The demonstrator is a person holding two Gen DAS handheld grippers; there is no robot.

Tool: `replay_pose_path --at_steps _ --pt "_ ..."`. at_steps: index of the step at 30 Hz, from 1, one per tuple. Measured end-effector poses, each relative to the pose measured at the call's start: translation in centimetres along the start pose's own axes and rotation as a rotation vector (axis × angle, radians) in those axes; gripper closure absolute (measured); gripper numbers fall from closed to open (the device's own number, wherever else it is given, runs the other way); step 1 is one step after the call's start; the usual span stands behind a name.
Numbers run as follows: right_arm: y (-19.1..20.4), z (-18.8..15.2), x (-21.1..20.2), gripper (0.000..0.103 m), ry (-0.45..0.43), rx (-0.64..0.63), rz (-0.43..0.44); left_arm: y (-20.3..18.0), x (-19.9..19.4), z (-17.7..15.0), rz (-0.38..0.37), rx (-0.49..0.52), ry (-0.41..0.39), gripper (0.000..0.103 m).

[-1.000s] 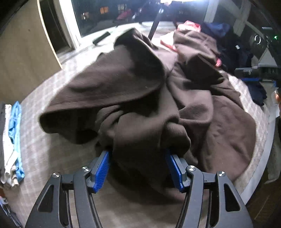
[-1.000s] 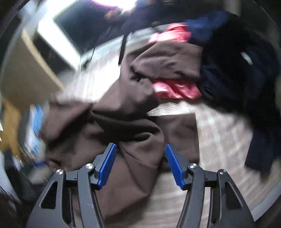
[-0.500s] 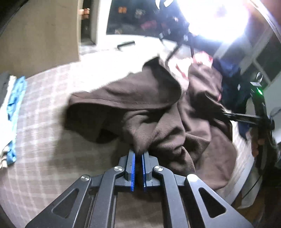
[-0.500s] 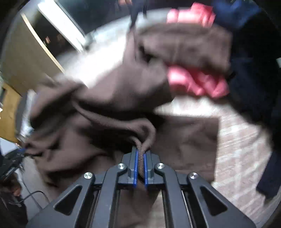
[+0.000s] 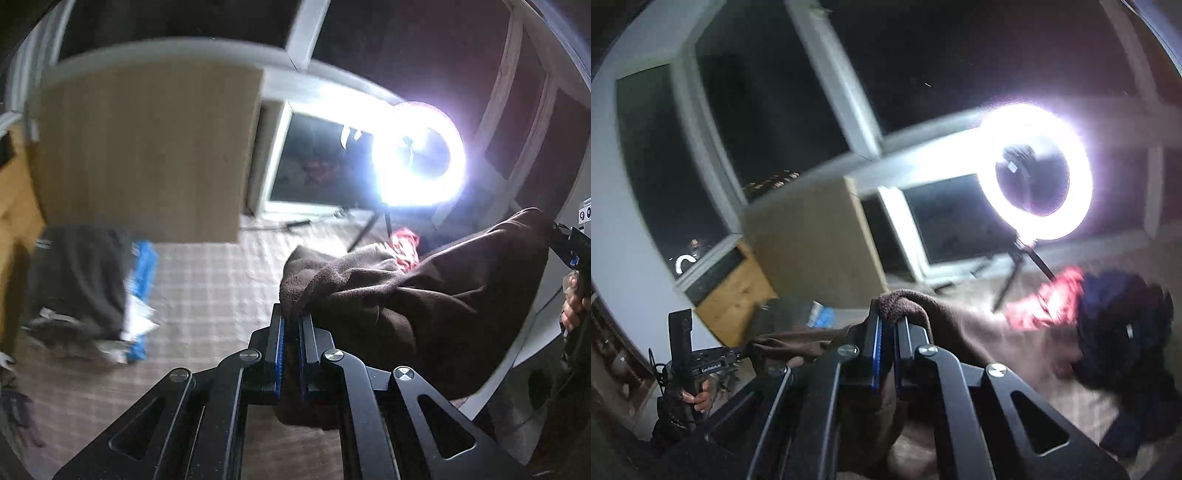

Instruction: Fold clothes

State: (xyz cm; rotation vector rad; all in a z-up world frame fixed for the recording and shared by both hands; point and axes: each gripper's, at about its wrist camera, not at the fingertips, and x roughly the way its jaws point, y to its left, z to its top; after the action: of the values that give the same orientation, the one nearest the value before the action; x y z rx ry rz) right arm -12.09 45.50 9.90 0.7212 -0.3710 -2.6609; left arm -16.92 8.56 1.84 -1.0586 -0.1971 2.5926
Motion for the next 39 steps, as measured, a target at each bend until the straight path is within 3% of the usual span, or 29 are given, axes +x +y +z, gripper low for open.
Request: replay_pose_path --at_steps 3,5,7,9,10,12,15,16,20,23,28,31,32,35,36,37,39 --pt "1.0 0.5 2.7 0.099 0.022 -0.043 -0.044 2.1 0.2 0.5 0.108 0.017 0.020 0.089" --pt "-0.9 -0.6 8.6 0.098 0.112 -0.035 -0.128 3.3 3.3 0.4 0.178 0.034 0.069 0.076" --pt "-4.2 -3.0 16.1 0.093 0.315 -0.023 -0.232 5.3 7.0 -1.0 0.268 0.036 0.163 0.075" --pt "-8.1 -6.4 20.5 0.093 0.494 0.061 -0.328 7.2 9.7 -2.6 0.346 0.020 0.250 0.077" --pt "-9.6 -8.4 21.2 0.093 0.551 0.114 -0.332 7.8 9.7 -3.6 0.342 0.003 0.261 0.077" --pt "-10.7 -11.3 20.3 0.089 0.571 0.155 -0.307 8.4 9.1 -5.6 0.314 -0.016 0.273 0.077" --pt "-10.1 -14.9 17.6 0.064 0.582 0.162 -0.275 6.7 8.5 -8.1 0.256 0.038 0.311 0.076" --pt "-9.4 -16.1 16.8 0.061 0.577 0.172 -0.253 5.8 8.6 -8.8 0.231 0.068 0.325 0.074" --pt "-5.4 -20.8 15.6 0.060 0.602 0.171 -0.174 1.9 10.5 -10.2 0.156 0.170 0.390 0.060" --pt "-3.6 -23.0 17.0 0.058 0.637 0.178 -0.158 0.1 13.9 -11.5 0.114 0.207 0.476 0.060" --pt "-1.6 -25.2 19.3 0.058 0.668 0.160 -0.179 -1.2 18.1 -14.5 0.151 0.318 0.559 0.060" --pt "-1.6 -25.4 21.1 0.047 0.671 0.131 -0.254 -1.2 19.4 -14.7 0.116 0.304 0.573 0.078" --pt "-1.9 -25.6 22.0 0.047 0.677 0.128 -0.286 -1.3 19.8 -14.7 0.099 0.295 0.578 0.082" --pt "-2.4 -26.2 24.5 0.051 0.712 0.168 -0.229 -1.7 19.4 -14.7 0.091 0.300 0.560 0.091" --pt "-2.4 -26.0 24.7 0.075 0.708 0.167 -0.213 -1.6 18.7 -14.3 0.071 0.273 0.545 0.092" --pt "-2.3 -25.7 24.8 0.088 0.700 0.164 -0.197 -1.4 18.0 -13.9 0.050 0.245 0.529 0.094" --pt "-1.4 -23.3 23.5 0.090 0.637 0.122 -0.173 -0.6 15.5 -12.7 -0.020 0.169 0.477 0.096"
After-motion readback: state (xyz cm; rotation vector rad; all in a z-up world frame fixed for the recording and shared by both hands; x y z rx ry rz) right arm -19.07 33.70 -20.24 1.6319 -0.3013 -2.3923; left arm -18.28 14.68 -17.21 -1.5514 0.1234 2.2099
